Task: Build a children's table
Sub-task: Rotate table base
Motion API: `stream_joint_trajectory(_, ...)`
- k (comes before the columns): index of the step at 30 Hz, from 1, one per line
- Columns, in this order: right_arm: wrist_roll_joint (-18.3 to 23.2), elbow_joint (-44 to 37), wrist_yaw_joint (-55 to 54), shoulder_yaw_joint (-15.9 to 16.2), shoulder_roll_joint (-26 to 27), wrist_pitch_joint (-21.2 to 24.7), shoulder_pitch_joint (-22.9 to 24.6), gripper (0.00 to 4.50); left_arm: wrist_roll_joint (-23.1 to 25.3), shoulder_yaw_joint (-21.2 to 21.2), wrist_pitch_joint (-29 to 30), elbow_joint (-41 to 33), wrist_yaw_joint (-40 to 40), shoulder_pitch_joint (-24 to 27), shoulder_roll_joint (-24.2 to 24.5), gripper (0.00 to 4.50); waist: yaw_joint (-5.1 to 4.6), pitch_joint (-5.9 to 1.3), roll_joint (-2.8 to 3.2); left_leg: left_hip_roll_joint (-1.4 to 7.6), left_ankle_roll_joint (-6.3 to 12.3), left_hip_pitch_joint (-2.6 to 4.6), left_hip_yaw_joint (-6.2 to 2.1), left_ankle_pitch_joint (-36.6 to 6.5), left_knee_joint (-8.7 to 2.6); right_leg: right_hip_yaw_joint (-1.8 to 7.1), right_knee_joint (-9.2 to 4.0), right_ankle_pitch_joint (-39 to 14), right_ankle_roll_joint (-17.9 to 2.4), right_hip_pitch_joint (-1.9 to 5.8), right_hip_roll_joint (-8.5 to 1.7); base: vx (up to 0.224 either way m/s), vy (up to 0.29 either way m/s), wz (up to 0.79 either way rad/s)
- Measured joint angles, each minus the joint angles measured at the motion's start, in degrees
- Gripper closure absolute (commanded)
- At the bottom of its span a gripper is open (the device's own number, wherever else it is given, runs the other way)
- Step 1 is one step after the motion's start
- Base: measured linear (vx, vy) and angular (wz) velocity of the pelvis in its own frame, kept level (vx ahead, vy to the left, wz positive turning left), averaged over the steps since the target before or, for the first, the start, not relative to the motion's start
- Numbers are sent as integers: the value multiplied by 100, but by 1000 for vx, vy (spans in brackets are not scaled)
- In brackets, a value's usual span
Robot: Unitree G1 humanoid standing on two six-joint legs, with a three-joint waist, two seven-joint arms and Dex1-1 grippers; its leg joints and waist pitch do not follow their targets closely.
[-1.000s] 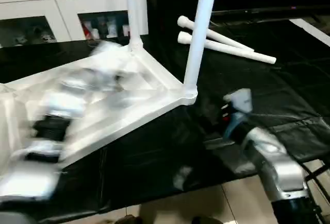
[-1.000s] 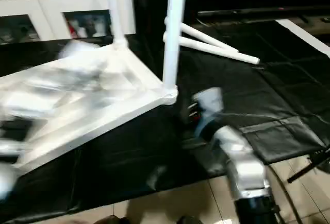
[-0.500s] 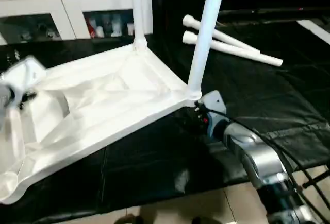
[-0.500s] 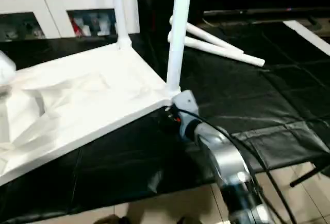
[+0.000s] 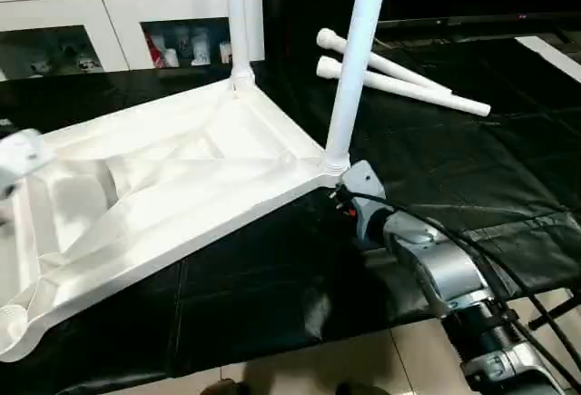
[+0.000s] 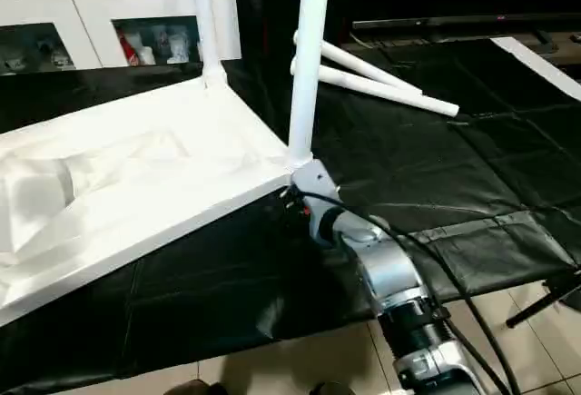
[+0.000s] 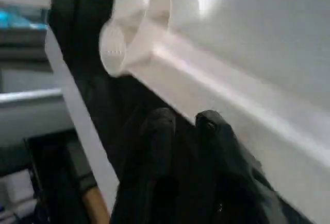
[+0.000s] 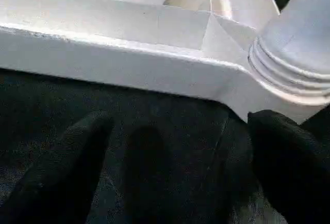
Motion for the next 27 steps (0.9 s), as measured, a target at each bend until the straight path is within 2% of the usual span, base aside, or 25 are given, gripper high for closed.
stream_joint_trajectory(3, 6, 45, 9, -2, 88, -59, -125, 0, 2, -94, -119, 292, -43, 12, -27, 410, 9, 0, -1, 0, -1, 0, -3, 0, 1, 0, 1, 1, -2, 2, 0, 0, 0, 0)
stream_joint_trajectory(5, 2, 107, 9, -2, 91, -130, -197, 0, 10, -113, -246, 542, -43, 28, -71, 438, 14, -1, -1, -1, -1, 2, -3, 0, 1, 1, 1, 1, -2, 5, 0, 0, 0, 0)
stream_joint_trajectory(10, -3, 403, 6, -4, 148, -292, -263, 0, -61, -75, -470, 785, -95, 118, -221, 447, 24, -4, 7, -2, -1, 8, -4, 0, 1, 2, 4, 13, -22, 8, 0, 0, 0, 0)
stream_joint_trajectory(13, -4, 641, -1, -54, 190, -326, -377, 0, -172, 9, -575, 780, -292, 228, -268, 447, 20, -21, 49, -6, -1, 26, -3, 0, 1, 7, 4, 1, -2, 22, -2, 0, 0, 0)
stream_joint_trajectory(16, 5, 765, -10, -94, 218, -325, -433, 0, -287, 4, -687, 726, -621, 287, -313, 447, 52, -48, 101, -9, -3, 78, -3, -2, -1, 11, 4, -9, 13, 55, -3, 0, 0, 0)
stream_joint_trajectory(19, 77, 842, 78, -178, 317, -310, -441, 0, -477, -108, -770, 421, -1299, 556, -382, 447, 52, -45, 121, -9, -32, 152, -8, -23, -5, 13, 1, -46, 69, 92, -3, 0, 0, 0)
stream_joint_trajectory(21, 86, 970, 108, -196, 335, -311, -500, 0, -657, -120, -651, -15, -1650, 758, -477, 447, 49, -45, 111, -8, -33, 161, -24, -23, -13, 8, 1, -69, 97, 103, 1, 0, 0, 0)
stream_joint_trajectory(23, 63, 1164, 27, -205, 358, -378, -605, 0, -912, -102, -283, -715, -2101, 1011, -474, 447, 48, -40, 124, -10, -33, 166, -24, -23, -13, 8, 1, -71, 96, 107, 0, 0, 0, 0)
stream_joint_trajectory(27, 32, 1274, -127, -273, 484, -676, -641, 0, -1128, -170, 2, -1396, -2421, 1097, -639, 447, 78, -39, 124, -13, -33, 167, -26, -23, -14, 8, 1, -72, 97, 109, 1, 0, 0, 0)
